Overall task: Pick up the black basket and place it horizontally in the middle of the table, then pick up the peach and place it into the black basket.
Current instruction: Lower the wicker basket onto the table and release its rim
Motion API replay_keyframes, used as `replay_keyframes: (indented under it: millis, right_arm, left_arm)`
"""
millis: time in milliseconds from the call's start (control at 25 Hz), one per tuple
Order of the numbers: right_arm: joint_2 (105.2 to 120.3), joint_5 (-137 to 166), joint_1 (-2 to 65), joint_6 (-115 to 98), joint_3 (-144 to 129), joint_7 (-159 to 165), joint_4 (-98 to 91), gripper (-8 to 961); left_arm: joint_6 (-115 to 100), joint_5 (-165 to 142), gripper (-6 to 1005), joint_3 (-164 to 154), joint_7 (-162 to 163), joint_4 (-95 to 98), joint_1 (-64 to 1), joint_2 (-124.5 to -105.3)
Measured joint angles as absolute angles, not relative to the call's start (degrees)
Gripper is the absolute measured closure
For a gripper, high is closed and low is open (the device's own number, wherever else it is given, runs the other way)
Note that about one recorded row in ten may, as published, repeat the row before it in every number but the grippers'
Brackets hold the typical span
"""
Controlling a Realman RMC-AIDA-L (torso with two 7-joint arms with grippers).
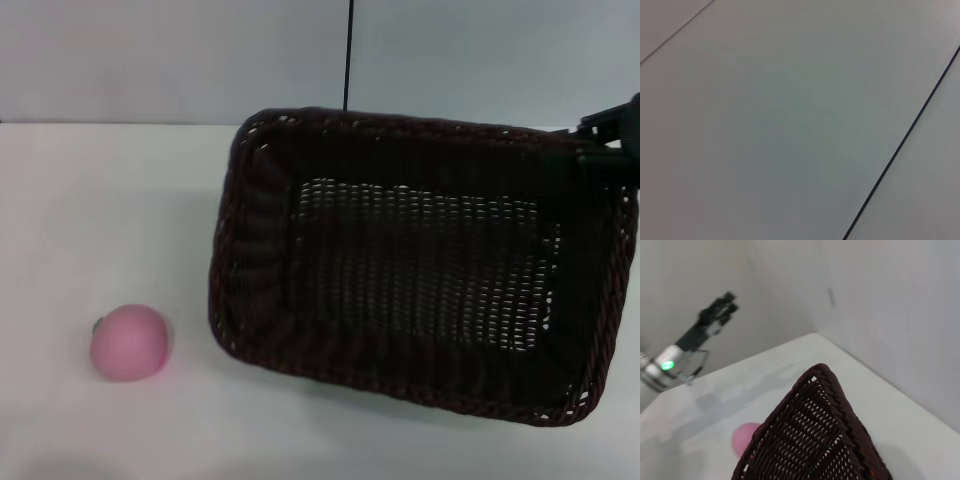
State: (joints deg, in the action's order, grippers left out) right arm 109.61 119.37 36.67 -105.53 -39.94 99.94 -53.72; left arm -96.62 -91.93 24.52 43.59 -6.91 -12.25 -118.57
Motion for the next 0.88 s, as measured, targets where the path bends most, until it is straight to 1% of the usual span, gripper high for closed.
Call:
replay_keyframes:
  millis: [240, 520, 600, 760, 880]
  right_arm:
    - [108.36, 119.2, 39.2, -107.3, -39.7, 90.6, -45.0, 743]
    - [107.82, 119.2, 39.8, -107.9, -39.6, 84.9, -40.8, 744]
    - [107.44, 119.4, 39.9, -107.3, -39.6, 83.6, -39.6, 744]
    - [107.28, 119.5, 39.7, -106.5, -40.0, 82.4, -38.6, 744]
    - [107.55, 119.6, 39.5, -105.6, -40.2, 81.9, -38.6, 744]
  left_arm:
    - [-96.4, -91.9, 319, 24.4, 43.6, -7.6, -12.1, -118.56]
    - [-96.2, -92.0, 320, 24.4, 43.6, -7.6, -12.3, -118.56]
    - [-96.1, -92.0, 320, 24.4, 43.6, -7.6, -12.6, -118.56]
    - [-95.3, -92.0, 321, 24.3, 43.6, -7.6, -12.9, -118.57]
    - [-94.9, -92.0, 321, 24.3, 43.6, -7.6, -13.2, -118.57]
